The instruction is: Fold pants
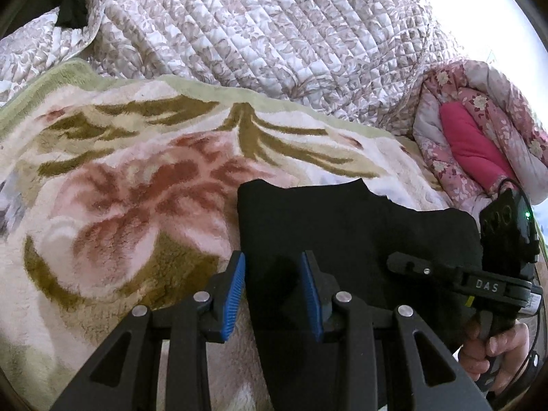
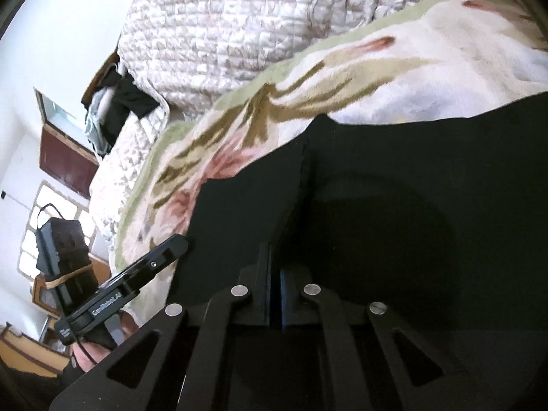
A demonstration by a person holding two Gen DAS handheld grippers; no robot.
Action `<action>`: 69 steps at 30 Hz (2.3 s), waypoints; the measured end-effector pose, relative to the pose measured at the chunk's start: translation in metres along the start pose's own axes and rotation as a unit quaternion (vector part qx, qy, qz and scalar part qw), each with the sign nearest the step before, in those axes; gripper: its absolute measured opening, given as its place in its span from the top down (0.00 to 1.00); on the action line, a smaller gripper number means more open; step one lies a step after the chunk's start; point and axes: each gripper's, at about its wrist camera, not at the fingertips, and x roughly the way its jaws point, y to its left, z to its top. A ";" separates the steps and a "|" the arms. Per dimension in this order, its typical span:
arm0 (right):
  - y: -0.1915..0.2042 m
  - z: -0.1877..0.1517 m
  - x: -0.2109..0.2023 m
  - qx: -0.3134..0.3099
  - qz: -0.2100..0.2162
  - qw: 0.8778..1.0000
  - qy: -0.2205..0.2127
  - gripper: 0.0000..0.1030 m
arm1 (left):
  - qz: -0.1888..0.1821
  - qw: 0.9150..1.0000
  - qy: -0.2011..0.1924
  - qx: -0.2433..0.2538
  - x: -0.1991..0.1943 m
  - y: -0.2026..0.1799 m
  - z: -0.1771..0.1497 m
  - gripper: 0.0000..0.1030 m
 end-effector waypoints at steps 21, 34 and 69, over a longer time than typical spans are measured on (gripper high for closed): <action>-0.011 -0.012 -0.025 -0.008 -0.065 0.998 -0.022 0.97 | -0.040 0.998 -0.001 0.050 -0.011 -0.027 -0.020 0.65; 0.021 -0.034 -0.049 -0.094 -0.114 0.988 -0.053 0.87 | -0.028 0.996 0.006 0.081 -0.003 -0.045 -0.041 0.66; 0.039 -0.044 -0.043 -0.154 -0.171 0.970 -0.074 0.73 | -0.018 0.999 -0.009 0.036 -0.020 -0.030 -0.048 0.66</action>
